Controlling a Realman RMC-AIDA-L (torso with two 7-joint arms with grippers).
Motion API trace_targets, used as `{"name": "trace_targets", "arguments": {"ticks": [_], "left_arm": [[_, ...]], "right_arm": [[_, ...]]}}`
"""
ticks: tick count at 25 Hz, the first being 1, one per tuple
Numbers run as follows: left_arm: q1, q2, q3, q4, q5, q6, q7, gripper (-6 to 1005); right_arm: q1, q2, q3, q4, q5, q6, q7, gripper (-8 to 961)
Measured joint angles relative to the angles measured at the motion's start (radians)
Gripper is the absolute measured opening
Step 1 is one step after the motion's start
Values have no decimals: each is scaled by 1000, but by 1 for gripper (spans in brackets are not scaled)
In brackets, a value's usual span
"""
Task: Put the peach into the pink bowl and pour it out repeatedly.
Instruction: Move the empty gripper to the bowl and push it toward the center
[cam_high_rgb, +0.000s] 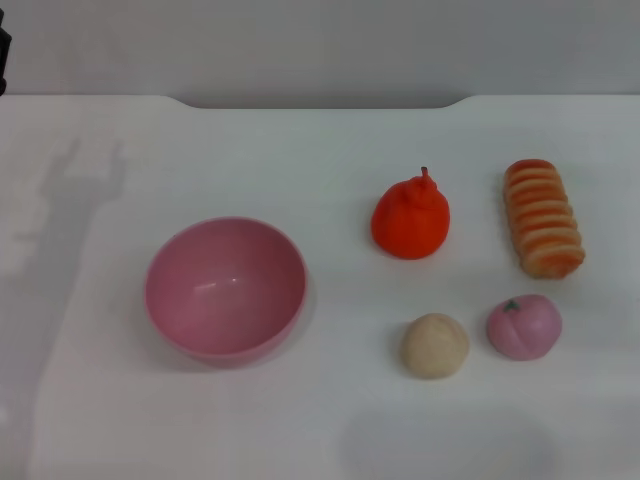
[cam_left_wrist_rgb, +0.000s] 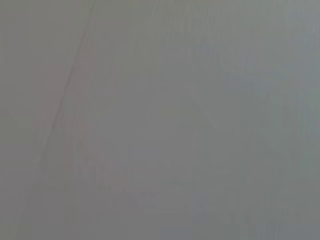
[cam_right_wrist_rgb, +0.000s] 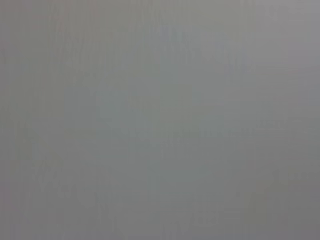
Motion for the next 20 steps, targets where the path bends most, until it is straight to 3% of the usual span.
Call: {"name": "trace_targets", "arguments": {"ticks": [14, 20], "left_arm": [[-22, -3, 0, -2, -5, -22, -6, 574], [-20, 1, -1, 1, -55, -38, -113, 574]], "right_arm": [[14, 2, 34, -15, 0, -5, 7, 426], [10, 4, 26, -14, 0, -5, 8, 428]]}}
